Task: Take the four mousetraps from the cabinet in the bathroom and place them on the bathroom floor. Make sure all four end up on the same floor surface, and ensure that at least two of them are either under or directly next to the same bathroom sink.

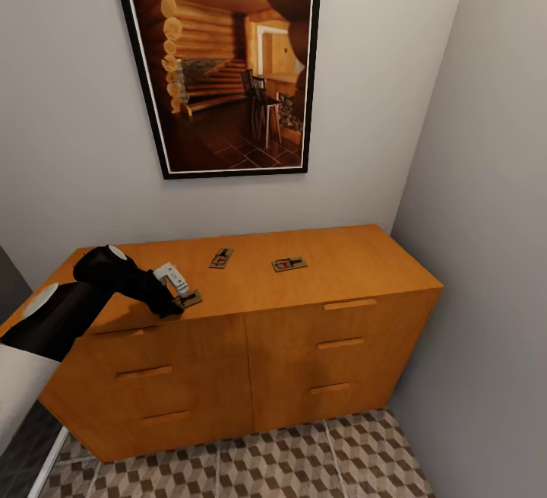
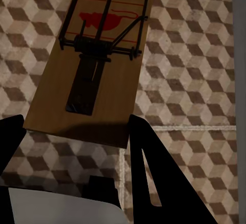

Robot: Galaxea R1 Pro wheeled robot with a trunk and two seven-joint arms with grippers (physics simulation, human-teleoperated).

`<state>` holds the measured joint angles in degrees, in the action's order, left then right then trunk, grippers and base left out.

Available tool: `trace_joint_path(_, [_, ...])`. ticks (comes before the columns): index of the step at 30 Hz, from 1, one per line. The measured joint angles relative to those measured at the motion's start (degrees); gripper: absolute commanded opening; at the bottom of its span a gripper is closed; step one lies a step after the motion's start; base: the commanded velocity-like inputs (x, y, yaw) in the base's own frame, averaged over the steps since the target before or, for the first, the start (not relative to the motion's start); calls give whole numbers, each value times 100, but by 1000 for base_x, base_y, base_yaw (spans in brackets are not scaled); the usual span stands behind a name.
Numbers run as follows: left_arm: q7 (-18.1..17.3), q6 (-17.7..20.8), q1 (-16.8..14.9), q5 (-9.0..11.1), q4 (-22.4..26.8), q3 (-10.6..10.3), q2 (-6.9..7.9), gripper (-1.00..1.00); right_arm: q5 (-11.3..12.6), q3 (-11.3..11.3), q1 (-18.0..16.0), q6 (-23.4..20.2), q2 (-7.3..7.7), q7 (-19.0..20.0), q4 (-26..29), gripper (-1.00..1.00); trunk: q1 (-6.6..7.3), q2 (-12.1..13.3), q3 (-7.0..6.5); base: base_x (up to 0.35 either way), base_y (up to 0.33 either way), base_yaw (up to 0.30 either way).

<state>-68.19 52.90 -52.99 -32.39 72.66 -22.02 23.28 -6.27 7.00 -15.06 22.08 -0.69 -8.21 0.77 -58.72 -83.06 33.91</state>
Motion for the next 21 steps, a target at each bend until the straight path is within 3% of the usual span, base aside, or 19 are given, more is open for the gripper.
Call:
trace_joint_path(2, [1,-59,0,-56,192,-337,-1,-100,-1,0,0,0,0,0,0,-100,0,1,0,0,0,0])
trace_joint_path(21, [-3,-22,1,-50,212,-349,-1,-100,2,-5,2,0,7,0,0,-100,0,0,0,0,0,0])
